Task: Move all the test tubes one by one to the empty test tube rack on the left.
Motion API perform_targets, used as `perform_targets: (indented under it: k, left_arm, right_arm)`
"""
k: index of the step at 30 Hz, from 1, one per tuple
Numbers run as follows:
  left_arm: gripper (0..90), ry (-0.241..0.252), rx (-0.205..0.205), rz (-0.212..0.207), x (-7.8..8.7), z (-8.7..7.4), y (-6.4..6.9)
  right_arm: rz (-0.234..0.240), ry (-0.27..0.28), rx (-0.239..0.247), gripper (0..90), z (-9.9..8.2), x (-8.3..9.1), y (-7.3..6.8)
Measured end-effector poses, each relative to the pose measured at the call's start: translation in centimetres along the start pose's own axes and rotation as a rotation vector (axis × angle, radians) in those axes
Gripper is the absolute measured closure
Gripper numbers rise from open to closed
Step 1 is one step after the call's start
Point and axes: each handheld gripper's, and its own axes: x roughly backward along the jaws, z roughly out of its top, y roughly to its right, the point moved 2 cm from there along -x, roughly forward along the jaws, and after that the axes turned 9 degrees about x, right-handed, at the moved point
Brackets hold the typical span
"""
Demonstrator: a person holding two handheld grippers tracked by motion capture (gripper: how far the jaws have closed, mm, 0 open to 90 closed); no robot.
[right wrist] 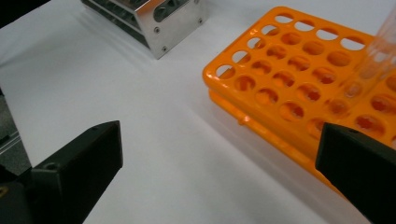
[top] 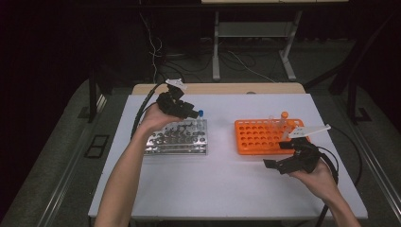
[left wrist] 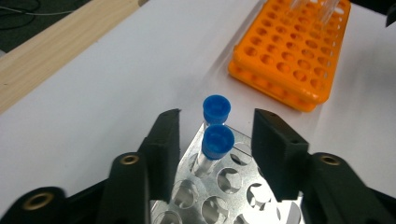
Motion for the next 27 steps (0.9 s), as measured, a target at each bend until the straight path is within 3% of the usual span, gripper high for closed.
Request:
perform_targets:
  k: [5,16,19,25,27]
  left_arm:
    - [33.2,0.015,0.021,0.013,1.2,-0.1,0.7]
    - [12.5,0.028,0.017,0.022,3.2,-1.2,3.3]
    - [0.6,0.016,0.031,0.024,3.4,-1.6,3.9]
    - [0.0,0.04,0.031,0.034,4.0,-3.3,5.0]
    - [0.0,0.045,0.031,0.031,4.0,-3.8,5.4]
  right_arm:
    - [-0.017,-0.002,-0.015,0.3,0.4,-0.1,1.0]
    - [-0.064,-0.025,-0.036,0.3,1.4,-1.2,3.0]
    - [-0.07,-0.026,-0.05,0.3,1.5,-1.5,3.5]
    - [-0.085,-0.039,-0.066,0.4,1.4,-2.0,4.0]
    - [-0.091,-0.038,-0.067,6.4,1.4,-2.2,4.2]
